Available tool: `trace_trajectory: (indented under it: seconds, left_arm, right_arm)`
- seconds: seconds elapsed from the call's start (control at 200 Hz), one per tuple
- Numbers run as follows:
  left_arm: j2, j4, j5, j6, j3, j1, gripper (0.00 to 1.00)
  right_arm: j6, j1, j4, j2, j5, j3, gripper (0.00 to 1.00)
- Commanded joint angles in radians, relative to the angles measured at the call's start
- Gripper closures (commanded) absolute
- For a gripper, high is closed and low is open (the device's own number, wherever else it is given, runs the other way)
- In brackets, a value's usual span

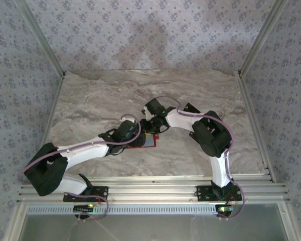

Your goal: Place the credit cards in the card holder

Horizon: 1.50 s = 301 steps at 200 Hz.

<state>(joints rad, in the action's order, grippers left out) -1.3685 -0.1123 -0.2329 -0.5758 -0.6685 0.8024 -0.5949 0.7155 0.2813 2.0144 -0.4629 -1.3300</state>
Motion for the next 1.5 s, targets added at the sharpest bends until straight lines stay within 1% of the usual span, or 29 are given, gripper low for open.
trace_trajectory:
  seconds: [0.0,0.285,0.59,0.76,0.869,1.224,1.499]
  left_arm:
    - [0.007,-0.031,-0.010,0.006,0.015,-0.008,0.00]
    - [-0.058,0.003,0.013,0.025,0.007,-0.009,0.00]
    - [-0.149,0.011,-0.034,0.005,0.012,-0.009,0.00]
    - [-0.142,0.018,-0.040,-0.010,0.048,-0.008,0.03]
    - [-0.134,0.024,-0.044,-0.017,0.065,-0.009,0.03]
    - [-0.131,0.026,-0.047,-0.027,0.076,-0.009,0.04]
    - [-0.134,0.029,-0.049,-0.027,0.080,-0.009,0.04]
  right_arm:
    - [-0.008,0.012,0.041,0.027,-0.017,-0.038,0.49]
    - [-0.009,0.023,0.056,0.040,-0.012,-0.058,0.49]
    - [-0.008,0.022,0.061,0.031,-0.017,-0.064,0.49]
    - [0.004,0.000,0.056,-0.044,0.027,-0.024,0.49]
    - [0.015,-0.019,0.061,-0.067,0.042,-0.003,0.49]
    - [0.014,-0.029,0.030,-0.039,0.044,0.042,0.49]
    - [0.016,-0.022,0.021,-0.010,0.023,0.039,0.49]
